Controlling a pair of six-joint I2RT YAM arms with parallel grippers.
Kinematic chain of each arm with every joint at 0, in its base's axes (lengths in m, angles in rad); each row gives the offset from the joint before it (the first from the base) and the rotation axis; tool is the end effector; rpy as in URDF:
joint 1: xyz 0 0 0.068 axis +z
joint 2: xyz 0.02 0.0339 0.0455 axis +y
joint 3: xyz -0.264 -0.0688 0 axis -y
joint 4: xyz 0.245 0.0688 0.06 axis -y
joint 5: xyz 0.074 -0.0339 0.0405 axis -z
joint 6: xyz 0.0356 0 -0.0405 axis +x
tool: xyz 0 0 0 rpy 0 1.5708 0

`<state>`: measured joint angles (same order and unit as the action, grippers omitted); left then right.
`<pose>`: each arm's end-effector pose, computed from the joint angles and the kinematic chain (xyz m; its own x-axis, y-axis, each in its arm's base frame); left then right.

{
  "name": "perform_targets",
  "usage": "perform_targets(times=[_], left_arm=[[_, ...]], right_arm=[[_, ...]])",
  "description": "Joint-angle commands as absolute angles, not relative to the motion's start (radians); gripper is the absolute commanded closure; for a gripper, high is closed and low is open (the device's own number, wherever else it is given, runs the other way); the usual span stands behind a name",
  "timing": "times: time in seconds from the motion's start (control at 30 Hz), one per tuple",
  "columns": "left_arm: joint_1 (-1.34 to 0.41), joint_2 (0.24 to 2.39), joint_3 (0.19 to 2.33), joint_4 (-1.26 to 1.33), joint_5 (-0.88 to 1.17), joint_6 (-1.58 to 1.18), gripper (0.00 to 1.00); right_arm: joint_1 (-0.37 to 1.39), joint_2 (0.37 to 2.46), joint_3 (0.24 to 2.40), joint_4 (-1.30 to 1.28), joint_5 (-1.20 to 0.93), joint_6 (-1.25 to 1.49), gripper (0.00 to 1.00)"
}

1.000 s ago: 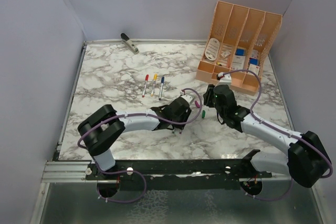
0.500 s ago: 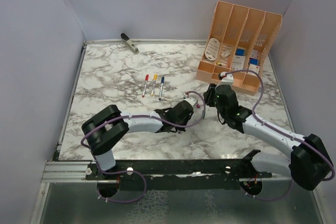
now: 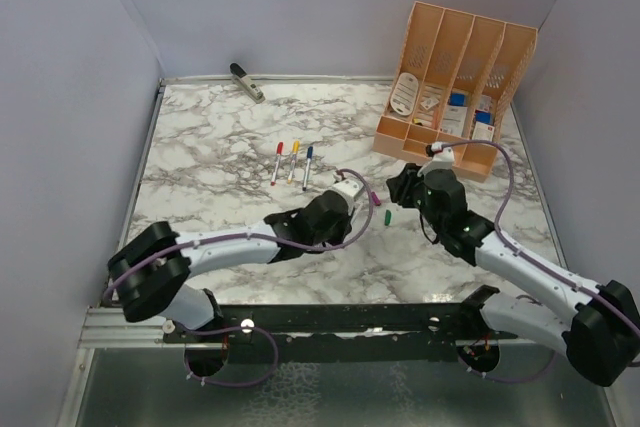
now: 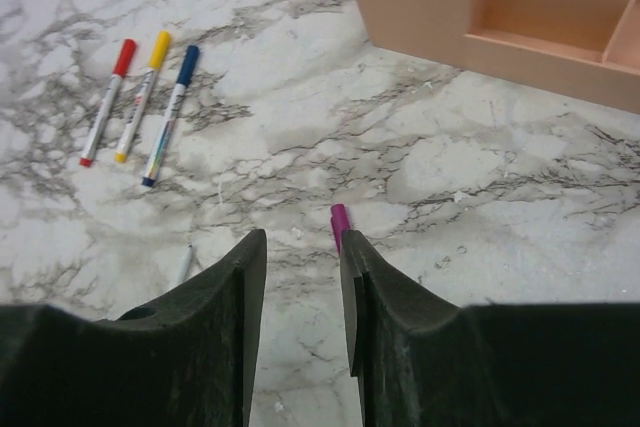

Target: Insert the pens into the pen caps

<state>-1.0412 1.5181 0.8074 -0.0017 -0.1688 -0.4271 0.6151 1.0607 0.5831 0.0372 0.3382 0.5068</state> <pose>0.1635 -0.2675 0.1915 -0.6264 0.2617 -0.7343 0.5791 0.7868 -0.2135 0.1976 0.1251 0.2387 -0.4496 0.2430 -0.8595 -0.0926 0.9444 0.3154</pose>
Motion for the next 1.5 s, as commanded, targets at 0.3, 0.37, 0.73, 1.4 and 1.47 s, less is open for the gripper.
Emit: perform_targets(times=[0.3, 0.37, 0.73, 1.4, 1.47], left_arm=[[-1.045, 1.134, 0.553, 0.412, -0.144, -0.4, 1.0], [-1.045, 1.127, 0.536, 0.461, -0.11, -0.402, 1.0], [-1.044, 1.064, 0.489, 0.598, -0.032, -0.416, 1.0], [-1.044, 1.085, 0.498, 0.63, -0.059, -0.417, 1.0], [-1.045, 1.088, 0.5, 0.63, -0.061, -0.417, 1.0]], right_arm=[[0.614, 0.824, 0.354, 0.469, -0.184, 0.723, 0.42], [0.613, 0.831, 0.352, 0.526, -0.214, 0.73, 0.41], [0.614, 0.893, 0.396, 0.593, -0.265, 0.722, 0.4], [0.614, 0.967, 0.41, 0.672, -0.387, 0.731, 0.97], [0.614, 0.958, 0.407, 0.671, -0.385, 0.728, 0.99]])
